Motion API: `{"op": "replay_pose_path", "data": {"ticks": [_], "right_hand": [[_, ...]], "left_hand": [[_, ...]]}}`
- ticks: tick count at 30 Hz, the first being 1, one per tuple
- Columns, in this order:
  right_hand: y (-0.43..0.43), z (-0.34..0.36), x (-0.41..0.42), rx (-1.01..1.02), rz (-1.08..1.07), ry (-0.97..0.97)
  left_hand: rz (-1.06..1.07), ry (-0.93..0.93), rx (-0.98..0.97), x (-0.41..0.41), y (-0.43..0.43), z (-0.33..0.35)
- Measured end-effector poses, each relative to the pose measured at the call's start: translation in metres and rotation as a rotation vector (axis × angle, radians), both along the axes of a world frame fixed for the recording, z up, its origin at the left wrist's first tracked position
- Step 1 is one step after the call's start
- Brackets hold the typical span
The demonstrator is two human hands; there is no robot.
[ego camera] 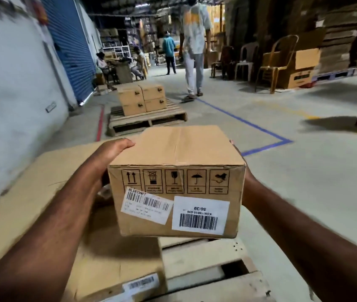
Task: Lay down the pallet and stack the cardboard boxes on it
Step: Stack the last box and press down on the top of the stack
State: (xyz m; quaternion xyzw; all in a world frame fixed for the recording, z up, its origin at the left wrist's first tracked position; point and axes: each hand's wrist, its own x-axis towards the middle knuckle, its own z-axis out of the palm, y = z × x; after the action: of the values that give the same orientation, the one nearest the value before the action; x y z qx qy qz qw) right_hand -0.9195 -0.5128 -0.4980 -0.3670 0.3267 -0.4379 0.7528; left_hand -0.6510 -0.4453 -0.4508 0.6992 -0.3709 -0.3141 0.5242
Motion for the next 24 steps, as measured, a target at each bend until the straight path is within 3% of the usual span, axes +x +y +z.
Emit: {"op": "replay_pose_path", "data": {"ticks": [4,14,21,24], "right_hand": [[0.027,-0.014,0.048,-0.03,0.134,0.061],[0.023,-0.093,0.147,0.047,0.399,0.059],[-0.003,-0.124,0.196,0.11,0.42,0.226],[-0.012,-0.13,0.205,0.1,0.37,0.315]], "left_hand": [[-0.012,-0.179,-0.061,0.042,0.05,-0.002],[0.004,-0.222,0.11,0.122,0.109,-0.099],[-0.057,-0.719,0.419,0.156,0.105,-0.144],[-0.133,-0.813,0.496,0.153,0.1,-0.144]]}}
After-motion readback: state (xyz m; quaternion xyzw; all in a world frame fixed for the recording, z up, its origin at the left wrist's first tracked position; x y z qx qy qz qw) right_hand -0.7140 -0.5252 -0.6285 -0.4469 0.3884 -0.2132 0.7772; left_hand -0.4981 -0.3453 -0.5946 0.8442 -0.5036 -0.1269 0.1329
